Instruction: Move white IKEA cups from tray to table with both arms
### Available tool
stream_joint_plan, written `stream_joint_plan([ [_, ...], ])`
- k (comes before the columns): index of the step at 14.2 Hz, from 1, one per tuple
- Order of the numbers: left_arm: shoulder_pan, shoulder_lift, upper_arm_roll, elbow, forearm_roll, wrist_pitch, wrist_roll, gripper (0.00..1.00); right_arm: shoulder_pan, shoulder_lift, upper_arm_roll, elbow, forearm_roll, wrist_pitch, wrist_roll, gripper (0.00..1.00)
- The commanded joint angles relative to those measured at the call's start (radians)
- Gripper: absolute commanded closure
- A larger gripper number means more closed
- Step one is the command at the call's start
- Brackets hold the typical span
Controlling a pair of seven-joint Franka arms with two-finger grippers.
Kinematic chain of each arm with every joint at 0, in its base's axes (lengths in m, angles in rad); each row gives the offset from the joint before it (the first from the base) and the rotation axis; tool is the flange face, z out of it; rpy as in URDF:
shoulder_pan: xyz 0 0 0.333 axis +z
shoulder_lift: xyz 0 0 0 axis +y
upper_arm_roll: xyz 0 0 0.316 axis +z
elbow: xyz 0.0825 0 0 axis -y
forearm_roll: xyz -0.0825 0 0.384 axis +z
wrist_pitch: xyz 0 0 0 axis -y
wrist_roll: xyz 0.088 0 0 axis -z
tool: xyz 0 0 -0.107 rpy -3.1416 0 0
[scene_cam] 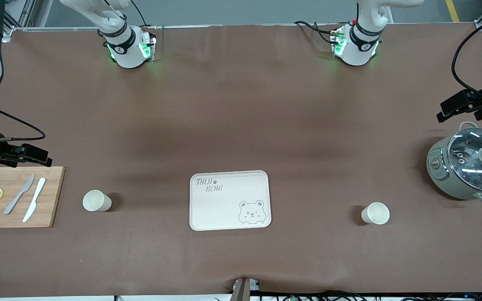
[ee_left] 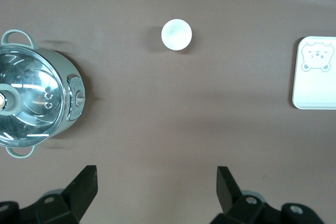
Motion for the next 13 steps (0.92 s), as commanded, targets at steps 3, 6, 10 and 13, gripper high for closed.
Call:
stream_joint_plan([
  [3, -0.002, -0.013, -0.005, -0.001, 0.023, 0.006, 0.006, 0.0, 0.016, 0.004, -0.005, -0.02, -0.011, 0.021, 0.066, 0.0],
  [6, -0.002, 0.007, -0.005, 0.019, 0.029, 0.004, 0.018, 0.0, 0.014, 0.006, -0.005, -0.023, -0.013, 0.027, 0.066, 0.0],
  [10, -0.002, 0.006, -0.005, 0.022, 0.066, 0.006, 0.088, 0.0, 0.016, 0.007, -0.006, -0.026, -0.013, 0.027, 0.066, 0.0],
  [13, -0.009, 0.013, -0.004, 0.045, 0.069, 0.006, 0.082, 0.0, 0.017, 0.01, -0.005, -0.026, -0.011, 0.027, 0.068, 0.0],
])
